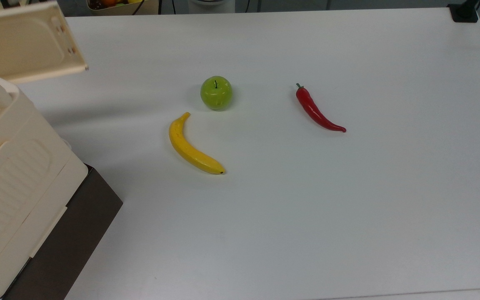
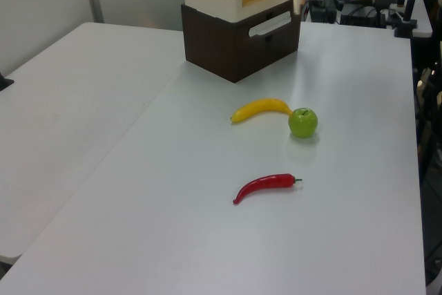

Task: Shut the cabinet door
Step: 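Push the cream door with the gripper, swinging it shut against the cabinet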

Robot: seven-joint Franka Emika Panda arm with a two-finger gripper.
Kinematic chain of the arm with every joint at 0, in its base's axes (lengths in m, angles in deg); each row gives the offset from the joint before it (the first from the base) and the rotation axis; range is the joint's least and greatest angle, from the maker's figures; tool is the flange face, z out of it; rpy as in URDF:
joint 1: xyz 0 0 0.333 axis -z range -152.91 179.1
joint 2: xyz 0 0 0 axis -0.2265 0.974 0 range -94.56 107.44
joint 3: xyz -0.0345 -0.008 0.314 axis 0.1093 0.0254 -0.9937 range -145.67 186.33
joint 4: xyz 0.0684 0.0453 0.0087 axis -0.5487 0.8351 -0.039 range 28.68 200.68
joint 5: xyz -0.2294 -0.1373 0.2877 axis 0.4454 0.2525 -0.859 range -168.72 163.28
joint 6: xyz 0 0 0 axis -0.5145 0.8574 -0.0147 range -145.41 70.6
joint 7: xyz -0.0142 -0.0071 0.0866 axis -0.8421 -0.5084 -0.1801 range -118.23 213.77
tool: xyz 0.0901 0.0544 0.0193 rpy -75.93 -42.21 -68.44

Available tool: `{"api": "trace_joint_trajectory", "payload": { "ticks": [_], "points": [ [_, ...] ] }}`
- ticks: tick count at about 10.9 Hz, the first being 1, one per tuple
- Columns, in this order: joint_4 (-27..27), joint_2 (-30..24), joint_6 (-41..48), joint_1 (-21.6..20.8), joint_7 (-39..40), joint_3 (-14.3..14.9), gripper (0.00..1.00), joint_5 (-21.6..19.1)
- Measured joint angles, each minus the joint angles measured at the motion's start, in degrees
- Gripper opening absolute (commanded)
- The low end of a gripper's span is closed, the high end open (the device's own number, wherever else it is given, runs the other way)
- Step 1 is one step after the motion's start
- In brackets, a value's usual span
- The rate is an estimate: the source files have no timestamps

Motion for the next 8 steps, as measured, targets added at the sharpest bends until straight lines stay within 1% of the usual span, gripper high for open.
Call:
{"api": "trace_joint_trajectory", "payload": {
  "ticks": [2, 4, 5, 6, 8],
  "points": [
    [0.05, 2.38, -9.68, -0.15, -3.47, -2.06, 0.00, 0.01],
    [0.06, 5.24, -19.66, -0.23, -5.38, -2.78, 0.00, 0.01],
    [0.05, 6.37, -23.18, -0.21, -5.52, -2.78, 0.00, 0.01],
    [0.03, 7.03, -24.90, -0.21, -5.54, -2.78, 0.00, 0.01],
    [-0.06, 7.15, -25.09, -0.22, -5.54, -2.81, 0.00, 0.01]
  ]
}}
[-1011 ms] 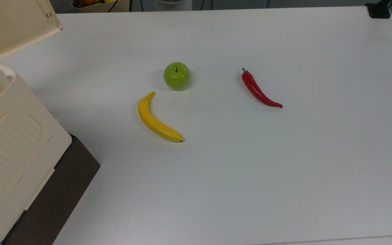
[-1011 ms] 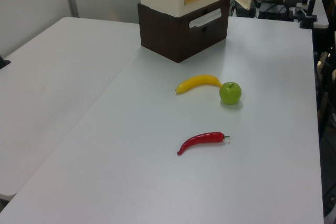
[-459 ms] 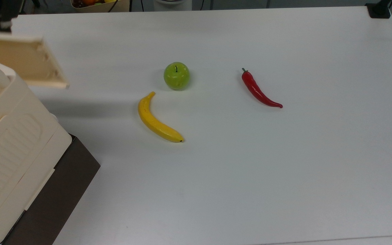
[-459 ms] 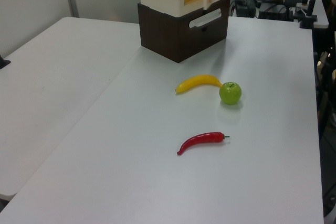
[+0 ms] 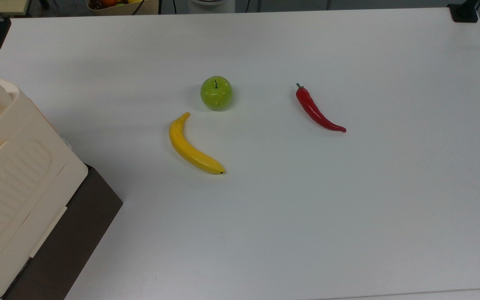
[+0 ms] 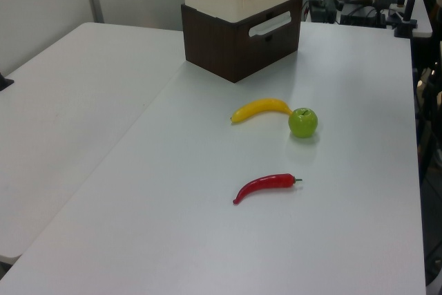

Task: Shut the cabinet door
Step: 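Push the cream door with the gripper, swinging it shut against the cabinet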

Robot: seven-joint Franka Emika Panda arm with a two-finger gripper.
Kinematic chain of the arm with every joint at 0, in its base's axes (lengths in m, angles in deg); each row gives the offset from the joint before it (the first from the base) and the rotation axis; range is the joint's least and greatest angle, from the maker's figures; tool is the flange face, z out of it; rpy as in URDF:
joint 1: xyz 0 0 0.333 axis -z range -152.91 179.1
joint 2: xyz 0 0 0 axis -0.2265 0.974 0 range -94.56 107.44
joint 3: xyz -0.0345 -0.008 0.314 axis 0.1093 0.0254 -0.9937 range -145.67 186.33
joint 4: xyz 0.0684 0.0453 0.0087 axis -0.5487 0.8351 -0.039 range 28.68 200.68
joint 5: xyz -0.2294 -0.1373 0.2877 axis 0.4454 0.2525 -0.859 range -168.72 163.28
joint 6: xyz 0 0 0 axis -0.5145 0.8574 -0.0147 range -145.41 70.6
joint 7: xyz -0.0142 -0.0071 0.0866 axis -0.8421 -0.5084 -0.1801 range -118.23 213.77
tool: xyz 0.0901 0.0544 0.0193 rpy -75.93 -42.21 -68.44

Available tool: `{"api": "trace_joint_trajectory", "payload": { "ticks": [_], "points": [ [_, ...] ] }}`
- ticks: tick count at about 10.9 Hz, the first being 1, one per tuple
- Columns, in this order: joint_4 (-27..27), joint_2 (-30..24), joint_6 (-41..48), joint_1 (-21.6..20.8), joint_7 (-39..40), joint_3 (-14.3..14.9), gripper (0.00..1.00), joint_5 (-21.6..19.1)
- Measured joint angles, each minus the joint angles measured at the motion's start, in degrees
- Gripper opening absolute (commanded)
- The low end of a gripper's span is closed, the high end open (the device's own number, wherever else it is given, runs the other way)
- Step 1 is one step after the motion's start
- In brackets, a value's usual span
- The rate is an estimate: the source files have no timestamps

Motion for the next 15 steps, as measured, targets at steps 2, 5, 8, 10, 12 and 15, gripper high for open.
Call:
{"api": "trace_joint_trajectory", "payload": {
  "ticks": [2, 5, 8, 10, 12, 15],
  "points": [
    [0.06, 0.01, 0.00, -0.60, 0.00, -0.28, 0.00, 0.39],
    [0.32, 0.52, 0.00, -2.35, -0.17, -0.41, 0.00, 3.23],
    [0.32, 1.69, -3.99, -2.34, -0.17, -0.41, 0.00, 3.29],
    [0.33, 1.79, -6.82, -2.33, -0.19, -0.41, 0.00, 3.28],
    [0.33, 1.78, -6.82, -2.33, -0.19, -0.41, 0.00, 3.28],
    [0.49, 1.77, -6.82, -2.37, -0.19, -0.41, 0.00, 3.32]
  ]
}}
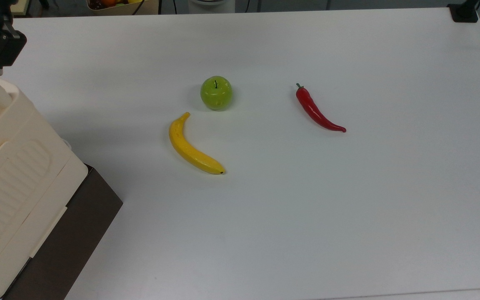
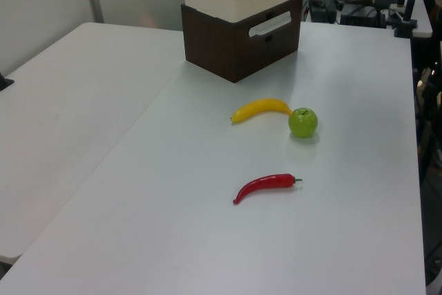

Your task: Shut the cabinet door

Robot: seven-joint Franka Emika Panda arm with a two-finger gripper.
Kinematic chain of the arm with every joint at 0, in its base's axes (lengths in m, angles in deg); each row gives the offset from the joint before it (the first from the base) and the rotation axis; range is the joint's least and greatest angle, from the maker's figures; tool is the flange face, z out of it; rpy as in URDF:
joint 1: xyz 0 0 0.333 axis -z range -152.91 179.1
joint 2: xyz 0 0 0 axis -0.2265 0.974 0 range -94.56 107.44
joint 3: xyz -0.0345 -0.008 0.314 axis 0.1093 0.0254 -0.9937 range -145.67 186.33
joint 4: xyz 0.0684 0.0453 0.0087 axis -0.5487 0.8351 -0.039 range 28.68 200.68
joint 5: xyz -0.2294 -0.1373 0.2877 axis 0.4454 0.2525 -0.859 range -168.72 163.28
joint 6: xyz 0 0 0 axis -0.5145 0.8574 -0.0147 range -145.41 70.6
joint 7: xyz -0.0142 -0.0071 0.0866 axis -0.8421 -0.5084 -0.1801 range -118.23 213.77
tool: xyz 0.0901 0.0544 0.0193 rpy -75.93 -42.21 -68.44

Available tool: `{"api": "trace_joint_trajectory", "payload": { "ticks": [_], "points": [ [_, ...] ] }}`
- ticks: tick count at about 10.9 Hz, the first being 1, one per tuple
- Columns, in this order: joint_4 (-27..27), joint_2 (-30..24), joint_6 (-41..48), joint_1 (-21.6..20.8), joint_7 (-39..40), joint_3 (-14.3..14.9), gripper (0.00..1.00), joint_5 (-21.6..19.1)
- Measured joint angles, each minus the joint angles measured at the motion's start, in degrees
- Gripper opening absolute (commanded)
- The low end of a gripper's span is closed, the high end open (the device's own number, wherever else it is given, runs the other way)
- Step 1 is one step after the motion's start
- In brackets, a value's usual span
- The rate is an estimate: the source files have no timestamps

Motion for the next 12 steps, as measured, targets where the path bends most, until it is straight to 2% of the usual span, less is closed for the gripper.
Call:
{"api": "trace_joint_trajectory", "payload": {
  "ticks": [2, 4, 9, 12],
  "points": [
    [0.26, -0.14, 3.47, -0.39, 0.02, -0.05, 0.00, 1.10],
    [0.21, -1.31, 12.51, -2.54, 0.02, -0.16, 0.00, 4.36],
    [0.31, -4.40, 34.54, -12.02, 0.03, -0.55, 0.00, 11.00],
    [1.96, -6.25, 44.02, -16.97, 2.17, -0.65, 0.00, 12.11]
  ]
}}
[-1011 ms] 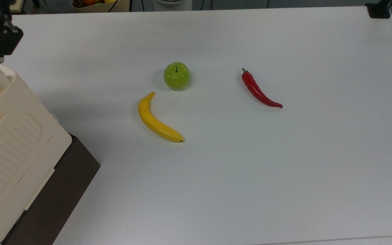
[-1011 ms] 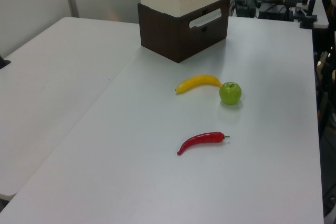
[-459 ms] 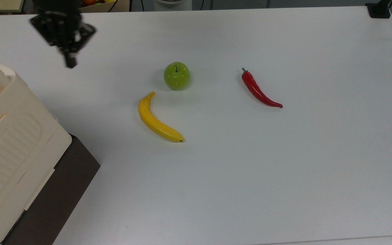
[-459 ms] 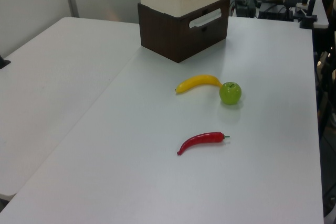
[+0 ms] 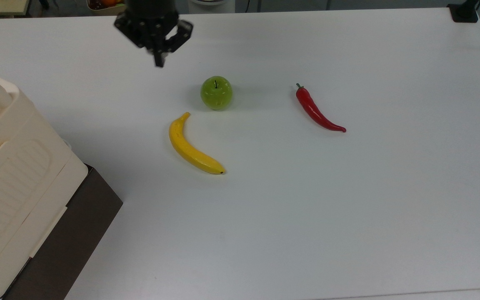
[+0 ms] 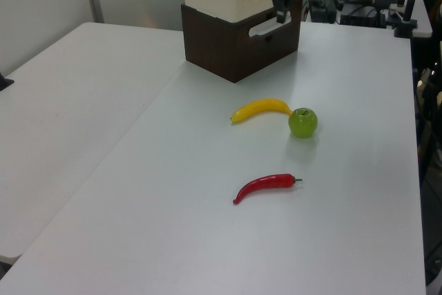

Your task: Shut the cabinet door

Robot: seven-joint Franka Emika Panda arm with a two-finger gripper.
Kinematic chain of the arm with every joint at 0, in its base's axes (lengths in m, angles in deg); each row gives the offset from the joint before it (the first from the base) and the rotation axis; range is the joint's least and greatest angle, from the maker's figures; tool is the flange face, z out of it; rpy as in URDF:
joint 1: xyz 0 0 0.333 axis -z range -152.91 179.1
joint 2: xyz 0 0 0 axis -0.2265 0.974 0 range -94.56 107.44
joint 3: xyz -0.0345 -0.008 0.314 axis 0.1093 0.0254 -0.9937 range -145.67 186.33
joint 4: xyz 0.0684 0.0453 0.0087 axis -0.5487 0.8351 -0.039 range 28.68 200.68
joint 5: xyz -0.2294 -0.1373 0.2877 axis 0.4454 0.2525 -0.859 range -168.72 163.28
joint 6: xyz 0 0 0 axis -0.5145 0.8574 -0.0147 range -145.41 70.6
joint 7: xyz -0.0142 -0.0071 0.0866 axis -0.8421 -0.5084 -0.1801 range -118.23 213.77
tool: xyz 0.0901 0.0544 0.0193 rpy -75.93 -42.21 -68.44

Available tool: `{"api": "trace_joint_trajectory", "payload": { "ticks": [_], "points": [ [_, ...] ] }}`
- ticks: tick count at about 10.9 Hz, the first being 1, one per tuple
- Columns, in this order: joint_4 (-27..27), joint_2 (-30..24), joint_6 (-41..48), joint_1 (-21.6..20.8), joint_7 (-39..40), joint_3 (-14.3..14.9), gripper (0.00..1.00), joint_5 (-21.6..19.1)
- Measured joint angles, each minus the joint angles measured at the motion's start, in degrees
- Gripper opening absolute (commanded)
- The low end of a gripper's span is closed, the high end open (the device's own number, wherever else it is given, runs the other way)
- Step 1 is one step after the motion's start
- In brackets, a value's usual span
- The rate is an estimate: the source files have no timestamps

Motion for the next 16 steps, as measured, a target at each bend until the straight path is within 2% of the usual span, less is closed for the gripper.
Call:
{"api": "trace_joint_trajectory", "payload": {
  "ticks": [3, 4, 5, 6, 8, 16],
  "points": [
    [7.26, -7.42, 3.48, -1.16, 3.57, -1.06, 0.00, 0.02],
    [9.30, -9.41, 3.77, -0.95, 4.30, -1.96, 0.10, 0.05],
    [10.44, -10.43, 4.09, -0.68, 4.70, -2.56, 0.40, 0.06],
    [10.91, -10.75, 4.58, -0.23, 4.85, -2.95, 0.65, 0.06],
    [11.24, -10.67, 5.36, 0.20, 5.03, -2.98, 1.00, 0.06],
    [10.95, -10.63, 5.45, 0.87, 5.10, -2.91, 1.00, 0.07]
  ]
}}
